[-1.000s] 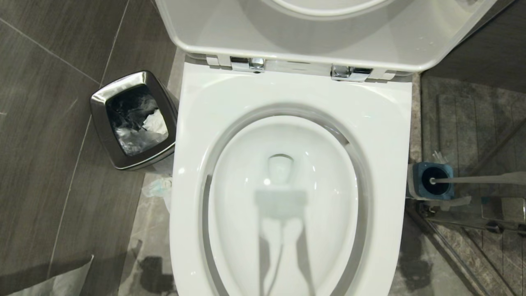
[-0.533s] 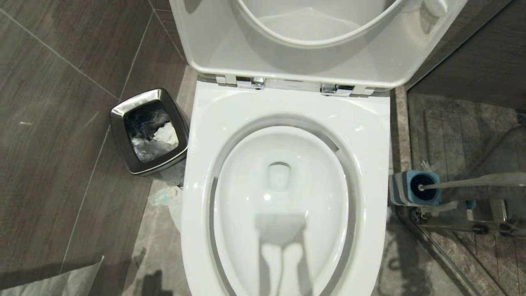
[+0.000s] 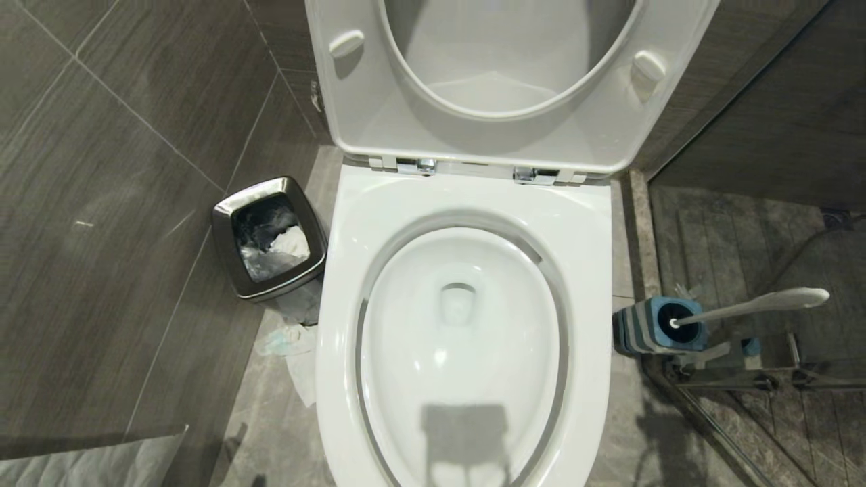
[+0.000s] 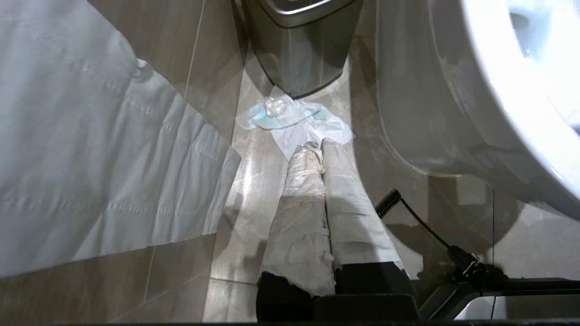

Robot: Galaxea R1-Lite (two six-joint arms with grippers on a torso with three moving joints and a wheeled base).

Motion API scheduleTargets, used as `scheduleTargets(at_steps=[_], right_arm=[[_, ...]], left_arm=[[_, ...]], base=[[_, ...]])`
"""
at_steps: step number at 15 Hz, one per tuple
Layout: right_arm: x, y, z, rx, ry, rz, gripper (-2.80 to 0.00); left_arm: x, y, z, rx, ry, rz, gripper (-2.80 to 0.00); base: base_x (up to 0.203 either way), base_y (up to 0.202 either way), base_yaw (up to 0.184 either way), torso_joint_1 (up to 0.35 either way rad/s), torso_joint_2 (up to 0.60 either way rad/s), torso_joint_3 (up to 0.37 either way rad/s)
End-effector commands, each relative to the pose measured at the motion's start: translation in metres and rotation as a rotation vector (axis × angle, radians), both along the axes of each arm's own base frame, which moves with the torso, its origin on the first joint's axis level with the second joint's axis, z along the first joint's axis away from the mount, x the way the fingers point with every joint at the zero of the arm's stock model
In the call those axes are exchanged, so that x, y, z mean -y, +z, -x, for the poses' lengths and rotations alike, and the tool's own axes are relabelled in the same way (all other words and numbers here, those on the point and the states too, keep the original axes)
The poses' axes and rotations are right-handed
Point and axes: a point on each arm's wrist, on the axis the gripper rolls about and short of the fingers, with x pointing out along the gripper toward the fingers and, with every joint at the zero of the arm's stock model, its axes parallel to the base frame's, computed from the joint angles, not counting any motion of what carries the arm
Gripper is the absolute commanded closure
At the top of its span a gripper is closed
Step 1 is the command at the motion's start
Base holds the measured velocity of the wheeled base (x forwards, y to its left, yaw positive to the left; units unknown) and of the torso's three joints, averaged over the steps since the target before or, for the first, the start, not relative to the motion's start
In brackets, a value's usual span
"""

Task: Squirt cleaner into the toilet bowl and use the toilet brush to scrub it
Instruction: Pour in the cleaning agent

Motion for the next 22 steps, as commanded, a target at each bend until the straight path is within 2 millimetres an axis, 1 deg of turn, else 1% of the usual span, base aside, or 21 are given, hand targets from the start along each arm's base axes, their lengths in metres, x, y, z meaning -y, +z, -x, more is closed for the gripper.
scheduleTargets(at_steps=[1, 4, 6, 8, 13, 17, 19, 20, 22], right_arm=[[0.000, -0.001, -0.004, -0.029, 0.001, 0.004, 0.00], [-0.001, -0.001, -0.012, -0.075, 0.006, 0.005, 0.00], [-0.001, 0.009, -0.022, -0.088, 0.015, -0.014, 0.00], [-0.002, 0.022, -0.036, -0.098, 0.035, -0.051, 0.00], [-0.004, 0.033, -0.064, -0.205, 0.083, -0.048, 0.00], [-0.007, 0.041, -0.101, -0.287, 0.060, 0.054, 0.00], [-0.012, 0.046, -0.119, -0.307, 0.072, 0.088, 0.00], [-0.017, 0.050, -0.128, -0.305, 0.090, 0.091, 0.00], [-0.034, 0.056, -0.147, -0.288, 0.134, 0.083, 0.00]], left_arm=[[0.000, 0.000, 0.000, 0.000, 0.000, 0.000, 0.00], [0.000, 0.000, 0.000, 0.000, 0.000, 0.000, 0.00], [0.000, 0.000, 0.000, 0.000, 0.000, 0.000, 0.00], [0.000, 0.000, 0.000, 0.000, 0.000, 0.000, 0.00], [0.000, 0.000, 0.000, 0.000, 0.000, 0.000, 0.00], [0.000, 0.000, 0.000, 0.000, 0.000, 0.000, 0.00], [0.000, 0.000, 0.000, 0.000, 0.000, 0.000, 0.00], [0.000, 0.000, 0.000, 0.000, 0.000, 0.000, 0.00], [0.000, 0.000, 0.000, 0.000, 0.000, 0.000, 0.00]], base=[[0.000, 0.000, 0.000, 0.008, 0.01, 0.204], [0.000, 0.000, 0.000, 0.005, 0.00, 0.177], [0.000, 0.000, 0.000, 0.005, 0.00, 0.051], [0.000, 0.000, 0.000, 0.001, 0.00, 0.013], [0.000, 0.000, 0.000, 0.000, 0.00, 0.000], [0.000, 0.000, 0.000, 0.000, 0.00, 0.000], [0.000, 0.000, 0.000, 0.000, 0.00, 0.000], [0.000, 0.000, 0.000, 0.000, 0.00, 0.000], [0.000, 0.000, 0.000, 0.000, 0.00, 0.000]])
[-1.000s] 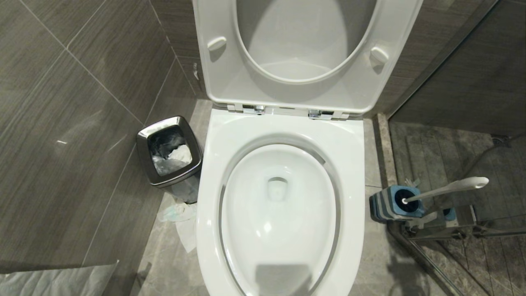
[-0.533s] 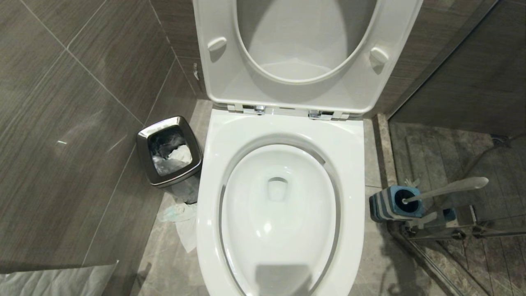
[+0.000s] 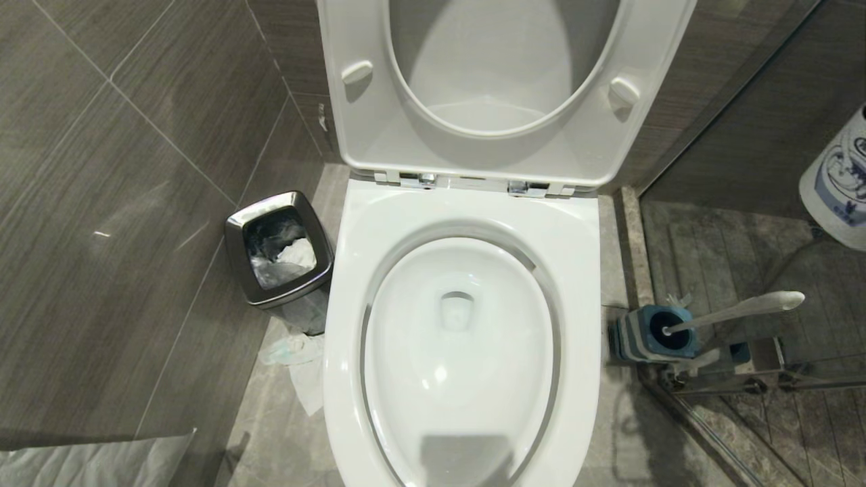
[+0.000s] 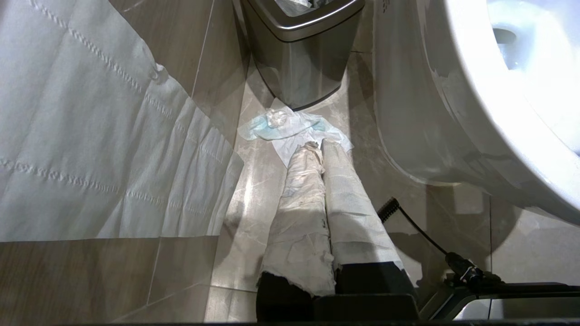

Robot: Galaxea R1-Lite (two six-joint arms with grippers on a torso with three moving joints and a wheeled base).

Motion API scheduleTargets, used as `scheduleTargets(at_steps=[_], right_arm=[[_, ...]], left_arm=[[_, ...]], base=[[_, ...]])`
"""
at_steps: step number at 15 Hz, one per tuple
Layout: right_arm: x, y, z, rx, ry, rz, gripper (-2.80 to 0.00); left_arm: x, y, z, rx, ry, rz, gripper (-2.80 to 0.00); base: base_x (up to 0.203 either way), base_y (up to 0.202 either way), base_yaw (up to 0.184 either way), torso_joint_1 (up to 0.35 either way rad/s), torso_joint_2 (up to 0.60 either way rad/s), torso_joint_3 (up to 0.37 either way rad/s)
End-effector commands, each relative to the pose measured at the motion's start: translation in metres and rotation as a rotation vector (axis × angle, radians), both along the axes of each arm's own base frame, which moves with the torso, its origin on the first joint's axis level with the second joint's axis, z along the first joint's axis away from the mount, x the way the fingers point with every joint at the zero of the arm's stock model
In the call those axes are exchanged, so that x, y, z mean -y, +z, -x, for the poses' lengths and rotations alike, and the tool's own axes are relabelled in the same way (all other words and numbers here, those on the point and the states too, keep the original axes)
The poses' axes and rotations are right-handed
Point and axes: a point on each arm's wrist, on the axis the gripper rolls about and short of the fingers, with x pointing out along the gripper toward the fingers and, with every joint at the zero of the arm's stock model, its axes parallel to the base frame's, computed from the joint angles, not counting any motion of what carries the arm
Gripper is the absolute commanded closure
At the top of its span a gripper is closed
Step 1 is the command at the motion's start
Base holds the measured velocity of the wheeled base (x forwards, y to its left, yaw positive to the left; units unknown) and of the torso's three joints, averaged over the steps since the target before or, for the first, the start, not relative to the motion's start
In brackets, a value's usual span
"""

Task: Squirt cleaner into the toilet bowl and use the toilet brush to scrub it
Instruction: Pour in the cleaning agent

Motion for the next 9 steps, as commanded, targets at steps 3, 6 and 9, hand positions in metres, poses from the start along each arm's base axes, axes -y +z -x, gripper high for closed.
scheduleTargets(at_steps=[3, 6, 9], right_arm=[[-0.057, -0.004, -0.047, -0.070, 0.093, -0.010, 0.00], [-0.093, -0.012, -0.061, -0.091, 0.088, 0.042, 0.00], [-0.118, -0.016, -0.069, -0.078, 0.048, 0.080, 0.00]], left_arm=[[0.000, 0.000, 0.000, 0.000, 0.000, 0.000, 0.00], [0.000, 0.000, 0.000, 0.000, 0.000, 0.000, 0.00], [0.000, 0.000, 0.000, 0.000, 0.000, 0.000, 0.00]], base=[[0.000, 0.000, 0.000, 0.000, 0.00, 0.000], [0.000, 0.000, 0.000, 0.000, 0.00, 0.000], [0.000, 0.000, 0.000, 0.000, 0.00, 0.000]])
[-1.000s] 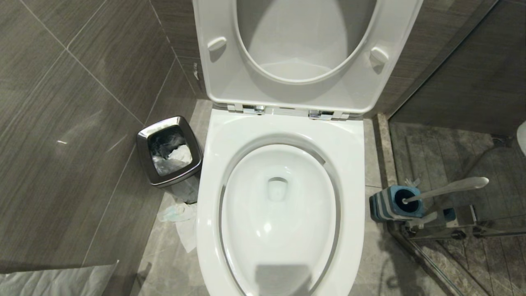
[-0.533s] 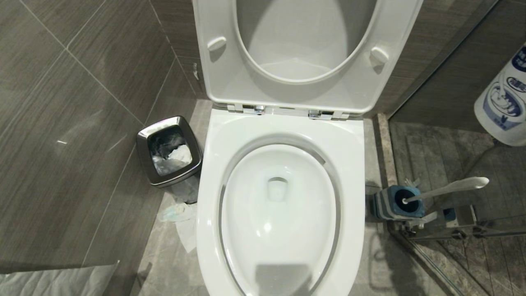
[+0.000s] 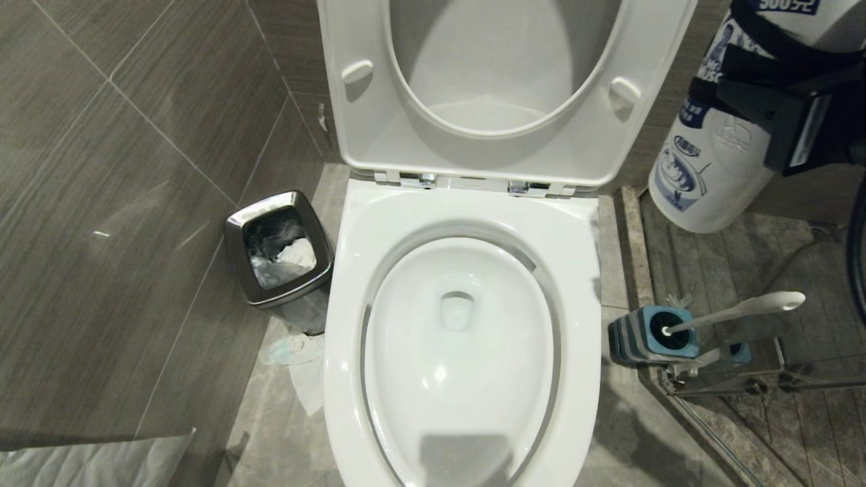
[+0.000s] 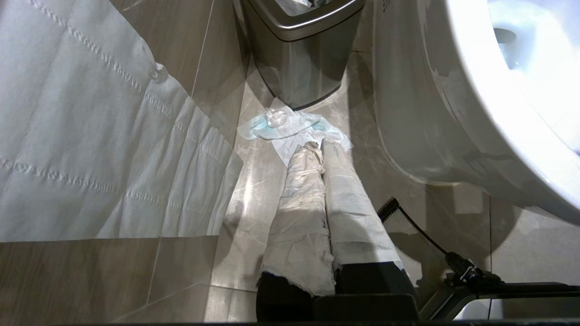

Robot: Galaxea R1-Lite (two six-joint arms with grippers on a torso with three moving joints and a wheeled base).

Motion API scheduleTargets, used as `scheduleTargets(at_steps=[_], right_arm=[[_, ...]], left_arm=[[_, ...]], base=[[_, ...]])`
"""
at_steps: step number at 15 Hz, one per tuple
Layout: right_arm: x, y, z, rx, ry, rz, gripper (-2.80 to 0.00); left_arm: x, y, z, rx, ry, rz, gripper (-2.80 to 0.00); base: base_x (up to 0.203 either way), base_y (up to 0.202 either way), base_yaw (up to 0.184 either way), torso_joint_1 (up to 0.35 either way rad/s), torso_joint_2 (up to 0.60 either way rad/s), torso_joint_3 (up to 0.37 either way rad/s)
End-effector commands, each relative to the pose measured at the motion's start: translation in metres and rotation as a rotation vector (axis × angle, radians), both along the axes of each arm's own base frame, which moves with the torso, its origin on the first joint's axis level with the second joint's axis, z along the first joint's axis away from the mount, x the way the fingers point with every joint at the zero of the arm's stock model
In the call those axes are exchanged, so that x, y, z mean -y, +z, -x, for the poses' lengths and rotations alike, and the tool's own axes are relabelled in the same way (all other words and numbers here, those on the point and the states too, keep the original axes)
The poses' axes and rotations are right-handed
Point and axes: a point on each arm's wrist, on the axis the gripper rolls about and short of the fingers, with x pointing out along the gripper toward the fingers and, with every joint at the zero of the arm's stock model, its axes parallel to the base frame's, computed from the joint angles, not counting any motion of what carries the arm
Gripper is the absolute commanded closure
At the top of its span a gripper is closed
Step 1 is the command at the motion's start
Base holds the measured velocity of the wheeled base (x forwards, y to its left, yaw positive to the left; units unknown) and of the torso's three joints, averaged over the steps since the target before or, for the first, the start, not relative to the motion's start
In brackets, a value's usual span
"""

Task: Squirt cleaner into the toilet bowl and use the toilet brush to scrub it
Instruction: Pour in the cleaning agent

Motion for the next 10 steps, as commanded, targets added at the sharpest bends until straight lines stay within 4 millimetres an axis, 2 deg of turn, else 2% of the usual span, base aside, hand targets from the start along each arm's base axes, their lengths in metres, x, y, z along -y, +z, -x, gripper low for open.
scheduleTargets(at_steps=[1, 7, 10], right_arm=[[-0.0179, -0.0105, -0.0112, -0.040, -0.034, 0.053, 0.00], [-0.0147, -0.0122, -0.0073, -0.034, -0.065, 0.180, 0.00], [-0.0182, -0.0116, -0.0044, -0.020, -0.067, 0.299, 0.00]], left_arm=[[0.0000, 0.0000, 0.0000, 0.000, 0.000, 0.000, 0.00], [0.0000, 0.0000, 0.0000, 0.000, 0.000, 0.000, 0.00], [0.0000, 0.0000, 0.0000, 0.000, 0.000, 0.000, 0.00]], base=[[0.000, 0.000, 0.000, 0.000, 0.00, 0.000], [0.000, 0.000, 0.000, 0.000, 0.00, 0.000], [0.000, 0.000, 0.000, 0.000, 0.00, 0.000]])
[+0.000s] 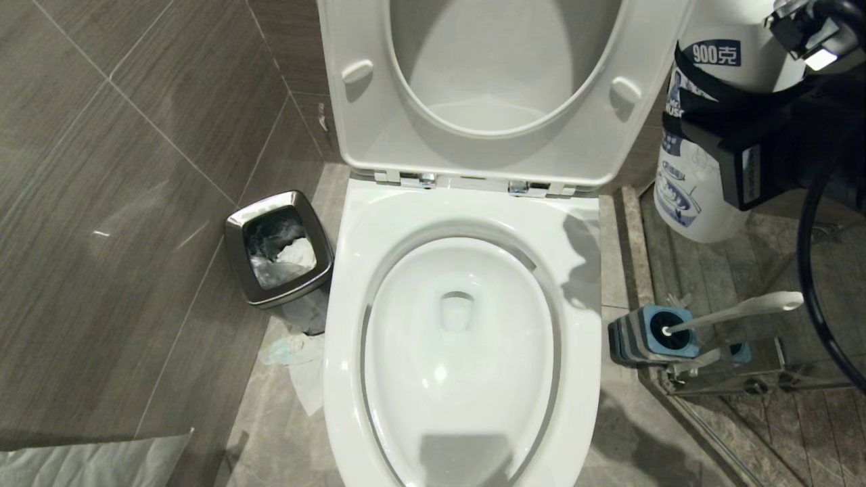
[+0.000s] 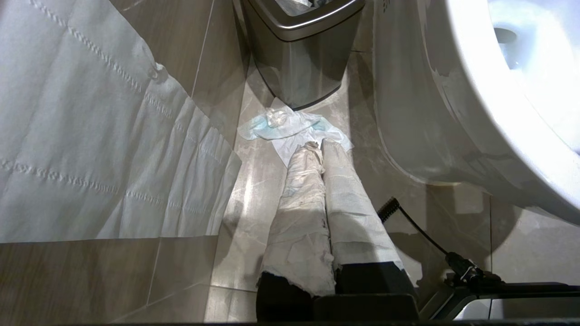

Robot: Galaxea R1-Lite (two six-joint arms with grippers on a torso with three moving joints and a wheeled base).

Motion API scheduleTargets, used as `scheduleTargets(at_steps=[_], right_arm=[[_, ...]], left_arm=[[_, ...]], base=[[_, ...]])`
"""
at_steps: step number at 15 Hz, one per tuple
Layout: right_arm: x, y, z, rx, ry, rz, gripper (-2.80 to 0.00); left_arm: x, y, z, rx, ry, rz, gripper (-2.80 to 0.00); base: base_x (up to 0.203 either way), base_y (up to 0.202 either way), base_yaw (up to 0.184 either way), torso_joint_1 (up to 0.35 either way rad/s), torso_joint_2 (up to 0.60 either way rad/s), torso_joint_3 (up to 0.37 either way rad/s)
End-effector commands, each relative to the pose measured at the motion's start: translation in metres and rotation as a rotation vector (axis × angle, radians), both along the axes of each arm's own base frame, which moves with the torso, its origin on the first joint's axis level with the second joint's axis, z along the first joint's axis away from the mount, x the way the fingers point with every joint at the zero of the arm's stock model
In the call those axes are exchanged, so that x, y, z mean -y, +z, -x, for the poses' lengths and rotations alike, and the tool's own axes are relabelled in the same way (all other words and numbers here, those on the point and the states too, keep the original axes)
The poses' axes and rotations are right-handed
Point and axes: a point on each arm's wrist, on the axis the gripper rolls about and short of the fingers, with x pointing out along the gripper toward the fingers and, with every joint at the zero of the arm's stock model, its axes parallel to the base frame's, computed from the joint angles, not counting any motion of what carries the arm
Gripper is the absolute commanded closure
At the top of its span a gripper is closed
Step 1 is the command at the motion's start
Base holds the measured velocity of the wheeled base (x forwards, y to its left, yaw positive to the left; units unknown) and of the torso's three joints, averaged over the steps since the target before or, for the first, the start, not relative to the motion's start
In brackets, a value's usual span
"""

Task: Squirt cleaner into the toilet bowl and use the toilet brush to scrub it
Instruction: Pour in the cleaning agent

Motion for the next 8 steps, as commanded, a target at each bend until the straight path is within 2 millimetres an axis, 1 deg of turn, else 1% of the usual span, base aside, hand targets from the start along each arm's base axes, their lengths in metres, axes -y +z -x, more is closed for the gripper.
scheduleTargets(at_steps=[1, 5, 8], right_arm=[[-0.003, 0.001, 0.004, 0.010, -0.006, 0.090, 0.00], [-0.006, 0.001, 0.010, 0.031, -0.021, 0.340, 0.00], [-0.002, 0.003, 0.015, 0.049, -0.051, 0.497, 0.00]], left_arm=[[0.000, 0.000, 0.000, 0.000, 0.000, 0.000, 0.00], [0.000, 0.000, 0.000, 0.000, 0.000, 0.000, 0.00], [0.000, 0.000, 0.000, 0.000, 0.000, 0.000, 0.00]], base=[[0.000, 0.000, 0.000, 0.000, 0.00, 0.000], [0.000, 0.000, 0.000, 0.000, 0.00, 0.000], [0.000, 0.000, 0.000, 0.000, 0.00, 0.000]])
